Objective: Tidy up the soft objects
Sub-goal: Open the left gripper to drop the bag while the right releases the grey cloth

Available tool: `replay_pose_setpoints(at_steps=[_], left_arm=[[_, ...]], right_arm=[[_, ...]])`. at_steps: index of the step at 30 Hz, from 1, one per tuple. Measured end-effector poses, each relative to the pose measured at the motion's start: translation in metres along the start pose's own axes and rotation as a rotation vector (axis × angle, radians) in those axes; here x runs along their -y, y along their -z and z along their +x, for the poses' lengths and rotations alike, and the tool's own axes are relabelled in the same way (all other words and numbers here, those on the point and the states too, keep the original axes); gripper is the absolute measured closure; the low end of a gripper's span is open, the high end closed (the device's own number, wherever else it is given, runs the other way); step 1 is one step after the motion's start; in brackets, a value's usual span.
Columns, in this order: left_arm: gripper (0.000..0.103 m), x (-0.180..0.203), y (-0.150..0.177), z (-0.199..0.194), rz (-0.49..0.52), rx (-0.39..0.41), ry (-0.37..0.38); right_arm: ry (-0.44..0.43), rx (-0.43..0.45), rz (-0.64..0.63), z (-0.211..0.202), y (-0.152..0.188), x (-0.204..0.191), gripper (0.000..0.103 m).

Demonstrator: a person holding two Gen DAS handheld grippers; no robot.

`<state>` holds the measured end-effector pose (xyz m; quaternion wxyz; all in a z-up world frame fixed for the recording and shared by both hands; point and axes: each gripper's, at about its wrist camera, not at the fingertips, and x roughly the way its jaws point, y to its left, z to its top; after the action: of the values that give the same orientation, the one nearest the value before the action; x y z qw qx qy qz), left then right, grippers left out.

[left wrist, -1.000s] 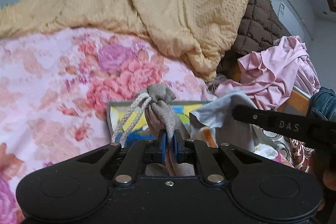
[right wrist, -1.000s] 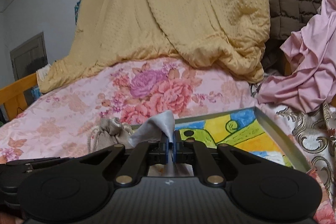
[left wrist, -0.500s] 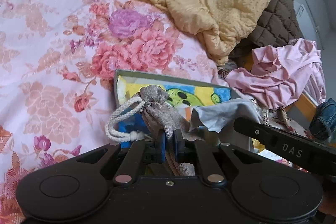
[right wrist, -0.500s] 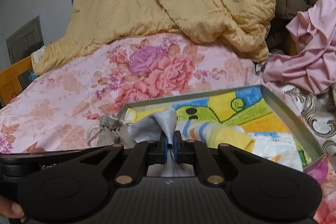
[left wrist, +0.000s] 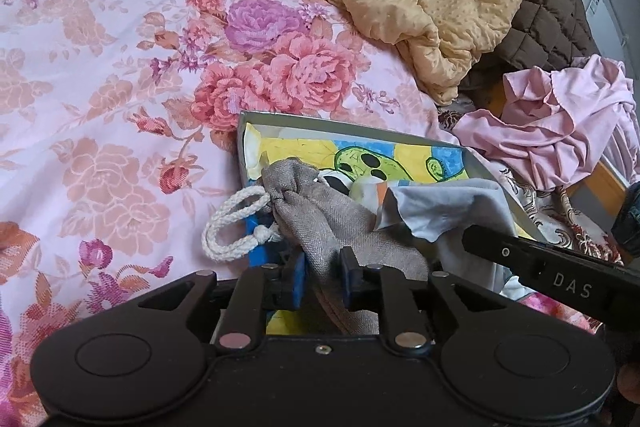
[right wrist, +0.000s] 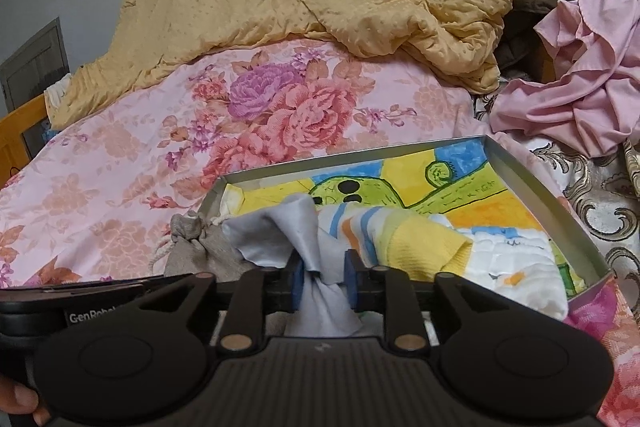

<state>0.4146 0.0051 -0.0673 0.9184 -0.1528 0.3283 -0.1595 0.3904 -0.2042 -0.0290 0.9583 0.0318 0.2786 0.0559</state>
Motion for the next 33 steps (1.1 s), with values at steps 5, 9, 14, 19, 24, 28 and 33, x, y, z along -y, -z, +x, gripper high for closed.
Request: replay_pose_setpoints(at_steps=[5, 9, 14, 19, 24, 28, 33], left_arm=[[0.07, 0.007, -0.001, -0.009, 0.021, 0.012, -0.025], [0.059, 0.014, -0.001, -0.019, 0.033, 0.023, -0.037], [0.043, 0.023, -0.001, -0.037, 0.06, 0.051, -0.061], [0.031, 0.03, 0.001, -0.06, 0.086, 0.087, -0.086], [0.021, 0.039, 0.002, -0.083, 0.096, 0.123, -0.116], [0.012, 0.048, 0.005, -0.105, 0.098, 0.162, -0.126], [0.007, 0.063, 0.013, -0.134, 0.117, 0.204, -0.134]], right_arm=[[0.006, -0.002, 0.015, -0.006, 0.0, 0.005, 0.062], [-0.001, 0.007, 0.022, -0.015, -0.001, 0.008, 0.053], [-0.009, 0.023, 0.018, -0.03, -0.001, 0.01, 0.042], [-0.013, 0.05, 0.011, -0.05, -0.002, 0.014, 0.031], [-0.017, 0.089, 0.014, -0.074, -0.003, 0.019, 0.021], [-0.016, 0.127, 0.024, -0.097, -0.003, 0.025, 0.016], [-0.025, 0.17, 0.023, -0.126, -0.001, 0.031, 0.01]])
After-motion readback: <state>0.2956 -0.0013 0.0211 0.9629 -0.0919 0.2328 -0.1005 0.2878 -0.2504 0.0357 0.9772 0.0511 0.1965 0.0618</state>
